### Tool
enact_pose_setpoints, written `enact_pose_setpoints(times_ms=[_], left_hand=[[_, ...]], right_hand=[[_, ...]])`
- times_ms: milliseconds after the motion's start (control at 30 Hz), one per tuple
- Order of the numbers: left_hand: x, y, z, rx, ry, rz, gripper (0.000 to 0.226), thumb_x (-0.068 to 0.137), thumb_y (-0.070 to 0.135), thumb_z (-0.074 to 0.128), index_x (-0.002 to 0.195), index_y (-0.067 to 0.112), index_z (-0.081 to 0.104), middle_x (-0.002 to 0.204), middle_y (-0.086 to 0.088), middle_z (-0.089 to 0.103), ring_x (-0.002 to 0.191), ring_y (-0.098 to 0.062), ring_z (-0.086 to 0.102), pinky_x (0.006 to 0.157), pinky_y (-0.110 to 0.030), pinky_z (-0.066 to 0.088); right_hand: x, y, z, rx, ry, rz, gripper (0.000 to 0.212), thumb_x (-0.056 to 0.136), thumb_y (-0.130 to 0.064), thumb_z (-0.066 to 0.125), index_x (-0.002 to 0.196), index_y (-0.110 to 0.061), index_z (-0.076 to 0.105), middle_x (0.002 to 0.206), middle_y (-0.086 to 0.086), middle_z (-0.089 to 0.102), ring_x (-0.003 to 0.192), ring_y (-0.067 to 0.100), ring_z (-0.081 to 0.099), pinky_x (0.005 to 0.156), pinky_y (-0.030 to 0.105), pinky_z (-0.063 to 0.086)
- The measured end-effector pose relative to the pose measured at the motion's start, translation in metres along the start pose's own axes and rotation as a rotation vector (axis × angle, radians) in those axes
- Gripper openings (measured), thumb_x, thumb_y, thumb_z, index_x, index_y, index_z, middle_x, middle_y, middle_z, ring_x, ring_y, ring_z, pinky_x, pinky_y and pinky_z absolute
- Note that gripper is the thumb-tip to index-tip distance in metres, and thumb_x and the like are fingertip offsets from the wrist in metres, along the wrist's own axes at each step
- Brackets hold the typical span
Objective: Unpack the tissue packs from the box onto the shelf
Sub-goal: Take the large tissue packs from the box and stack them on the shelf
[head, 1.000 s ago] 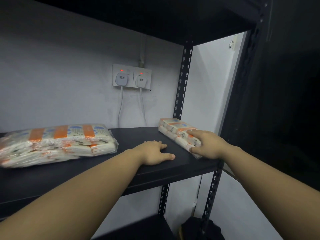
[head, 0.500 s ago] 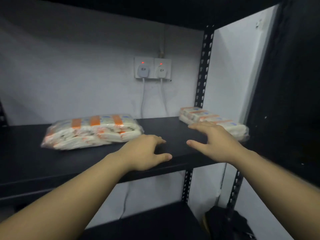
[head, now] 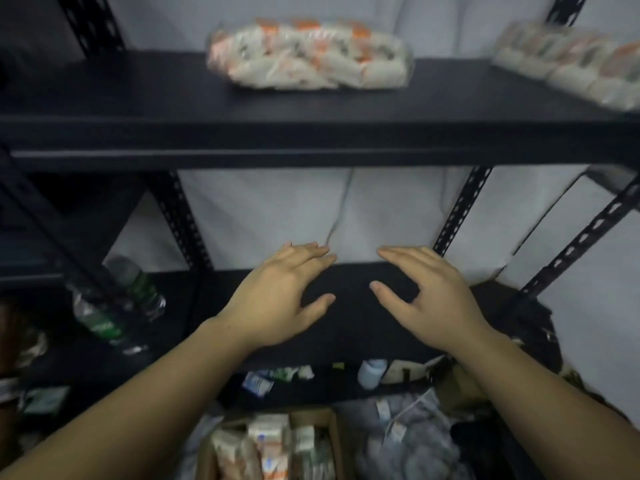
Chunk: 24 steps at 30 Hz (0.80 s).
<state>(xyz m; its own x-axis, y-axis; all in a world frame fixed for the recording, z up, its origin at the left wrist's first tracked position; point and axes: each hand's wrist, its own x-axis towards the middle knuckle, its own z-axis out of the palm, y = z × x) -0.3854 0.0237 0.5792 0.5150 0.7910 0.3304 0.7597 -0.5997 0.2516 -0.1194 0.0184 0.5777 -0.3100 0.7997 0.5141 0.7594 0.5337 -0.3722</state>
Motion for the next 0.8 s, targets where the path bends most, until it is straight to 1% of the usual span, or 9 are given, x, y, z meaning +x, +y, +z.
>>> enact_pose_setpoints(times_ms=[100, 200, 300, 367, 433, 500, 600, 700, 800], left_hand=[[-0.038, -0.020, 0.042, -0.034, -0.055, -0.106, 0.063, 0.095, 0.052, 0.058, 0.148, 0.018, 0.055, 0.152, -0.001, 0.055, 0.144, -0.017, 0.046, 0.125, -0.040, 0.029], [-0.086, -0.037, 0.093, -0.087, -0.138, -0.261, 0.063, 0.094, 0.052, 0.059, 0.148, 0.019, 0.055, 0.149, -0.001, 0.058, 0.141, -0.019, 0.049, 0.119, -0.040, 0.038], [-0.141, -0.051, 0.155, -0.160, -0.203, -0.436, 0.059, 0.093, 0.046, 0.067, 0.145, 0.019, 0.058, 0.142, -0.001, 0.062, 0.132, -0.023, 0.055, 0.107, -0.037, 0.049], [-0.179, -0.057, 0.200, -0.195, -0.257, -0.566, 0.058, 0.093, 0.047, 0.067, 0.144, 0.022, 0.058, 0.139, 0.003, 0.061, 0.128, -0.021, 0.056, 0.100, -0.038, 0.052], [-0.216, -0.061, 0.242, -0.229, -0.313, -0.714, 0.058, 0.092, 0.048, 0.067, 0.145, 0.025, 0.056, 0.141, 0.005, 0.058, 0.128, -0.020, 0.054, 0.101, -0.039, 0.051], [-0.251, -0.069, 0.287, -0.266, -0.340, -0.848, 0.059, 0.091, 0.043, 0.071, 0.145, 0.022, 0.057, 0.143, 0.001, 0.057, 0.132, -0.022, 0.052, 0.106, -0.037, 0.046], [-0.298, -0.087, 0.351, -0.278, -0.392, -1.013, 0.065, 0.089, 0.041, 0.076, 0.147, 0.019, 0.055, 0.146, -0.004, 0.055, 0.130, -0.029, 0.055, 0.104, -0.038, 0.045], [-0.338, -0.118, 0.403, -0.248, -0.407, -1.091, 0.070, 0.087, 0.038, 0.079, 0.148, 0.018, 0.053, 0.154, -0.008, 0.048, 0.135, -0.032, 0.051, 0.107, -0.041, 0.045], [-0.366, -0.159, 0.440, -0.167, -0.441, -1.056, 0.073, 0.086, 0.030, 0.078, 0.151, 0.017, 0.049, 0.160, -0.011, 0.041, 0.145, -0.033, 0.039, 0.117, -0.044, 0.034]], right_hand=[[-0.026, 0.003, 0.049, 0.063, -0.106, 0.047, 0.049, 0.092, -0.040, 0.070, 0.133, -0.013, 0.070, 0.131, -0.001, 0.070, 0.122, 0.014, 0.060, 0.104, 0.033, 0.049], [-0.060, 0.011, 0.103, 0.120, -0.269, 0.122, 0.054, 0.094, -0.048, 0.064, 0.138, -0.016, 0.066, 0.137, -0.003, 0.067, 0.127, 0.014, 0.057, 0.104, 0.036, 0.051], [-0.103, 0.025, 0.163, 0.154, -0.434, 0.192, 0.060, 0.094, -0.055, 0.058, 0.141, -0.018, 0.064, 0.140, -0.005, 0.065, 0.129, 0.012, 0.055, 0.105, 0.035, 0.050], [-0.136, 0.037, 0.205, 0.165, -0.548, 0.225, 0.057, 0.096, -0.052, 0.062, 0.143, -0.019, 0.062, 0.141, -0.004, 0.064, 0.132, 0.014, 0.055, 0.108, 0.034, 0.048], [-0.169, 0.047, 0.245, 0.181, -0.660, 0.258, 0.056, 0.097, -0.048, 0.066, 0.145, -0.020, 0.060, 0.143, -0.003, 0.063, 0.134, 0.017, 0.054, 0.109, 0.033, 0.046], [-0.199, 0.056, 0.285, 0.194, -0.752, 0.281, 0.057, 0.097, -0.048, 0.066, 0.146, -0.020, 0.059, 0.143, -0.002, 0.062, 0.134, 0.018, 0.054, 0.108, 0.033, 0.045], [-0.232, 0.065, 0.349, 0.202, -0.852, 0.275, 0.057, 0.097, -0.045, 0.068, 0.146, -0.017, 0.059, 0.143, 0.002, 0.062, 0.134, 0.022, 0.054, 0.108, 0.033, 0.044], [-0.250, 0.070, 0.413, 0.212, -0.885, 0.293, 0.058, 0.094, -0.044, 0.072, 0.143, -0.014, 0.061, 0.140, 0.005, 0.065, 0.131, 0.023, 0.058, 0.107, 0.036, 0.046], [-0.258, 0.070, 0.475, 0.147, -0.859, 0.255, 0.064, 0.091, -0.050, 0.074, 0.142, -0.014, 0.062, 0.137, 0.006, 0.067, 0.126, 0.027, 0.061, 0.103, 0.037, 0.046]])
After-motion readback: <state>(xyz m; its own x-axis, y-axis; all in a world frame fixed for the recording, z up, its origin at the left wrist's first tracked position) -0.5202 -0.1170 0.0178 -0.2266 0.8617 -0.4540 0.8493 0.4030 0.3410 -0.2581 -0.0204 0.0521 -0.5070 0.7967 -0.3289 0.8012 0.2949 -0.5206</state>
